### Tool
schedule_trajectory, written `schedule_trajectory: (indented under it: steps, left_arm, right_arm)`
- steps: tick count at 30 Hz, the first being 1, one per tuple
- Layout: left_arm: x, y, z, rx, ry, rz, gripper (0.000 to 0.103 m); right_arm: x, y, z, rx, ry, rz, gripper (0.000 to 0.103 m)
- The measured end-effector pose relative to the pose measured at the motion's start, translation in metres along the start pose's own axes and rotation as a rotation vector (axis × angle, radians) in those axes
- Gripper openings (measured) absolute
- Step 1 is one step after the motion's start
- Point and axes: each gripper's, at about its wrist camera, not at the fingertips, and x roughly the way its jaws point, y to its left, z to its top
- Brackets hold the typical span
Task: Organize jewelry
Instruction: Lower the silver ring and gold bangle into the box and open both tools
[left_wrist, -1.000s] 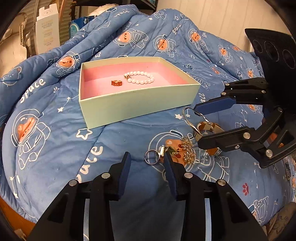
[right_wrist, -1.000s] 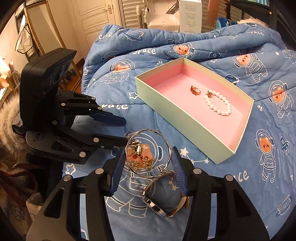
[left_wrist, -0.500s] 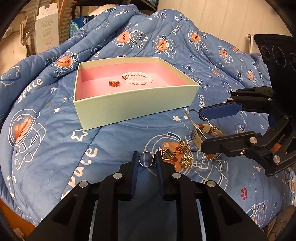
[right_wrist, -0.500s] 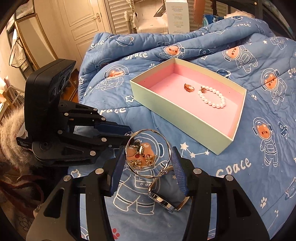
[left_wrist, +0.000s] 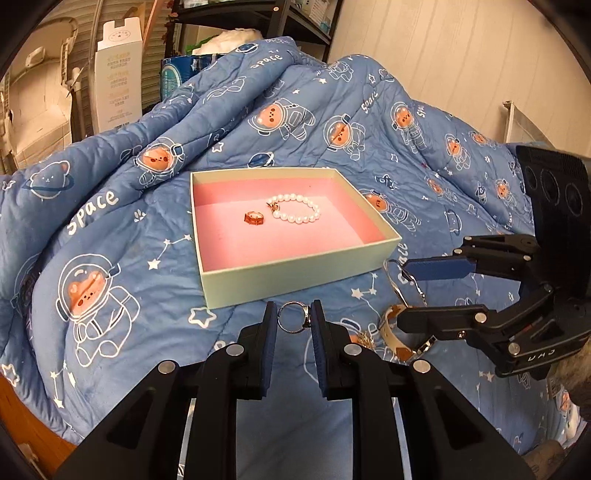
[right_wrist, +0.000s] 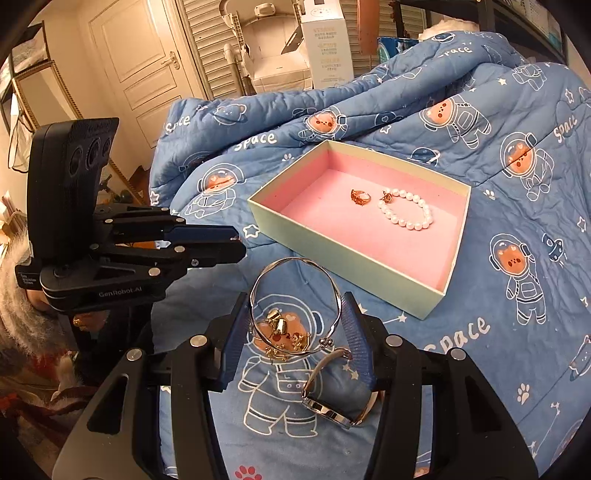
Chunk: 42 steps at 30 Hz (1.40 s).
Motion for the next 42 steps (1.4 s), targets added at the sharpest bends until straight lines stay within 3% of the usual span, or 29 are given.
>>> schedule_trajectory:
  steps: [10, 21, 31, 42]
  left_arm:
    - [0.025, 0.013, 0.051, -0.009, 0.051, 0.026, 0.018]
    - [0.076, 0.023, 0.085, 0.021, 0.210, 0.006, 0.018]
    - [0.114, 0.017, 0.089, 0.127, 0.352, 0.019, 0.018]
    - [0.130, 0.012, 0.078, 0.152, 0.389, 0.003, 0.018]
  right_arm:
    - [0.005, -0.019, 0.037, 0.014, 0.006, -0.043, 0.050]
    - [0.051, -0.050, 0.081, -0.003, 0.174, -0.079, 0.050]
    - [0.092, -0.065, 0.087, -0.067, 0.313, -0.064, 0.050]
    - [0.114, -0.073, 0.088, -0.142, 0.402, -0.032, 0.050]
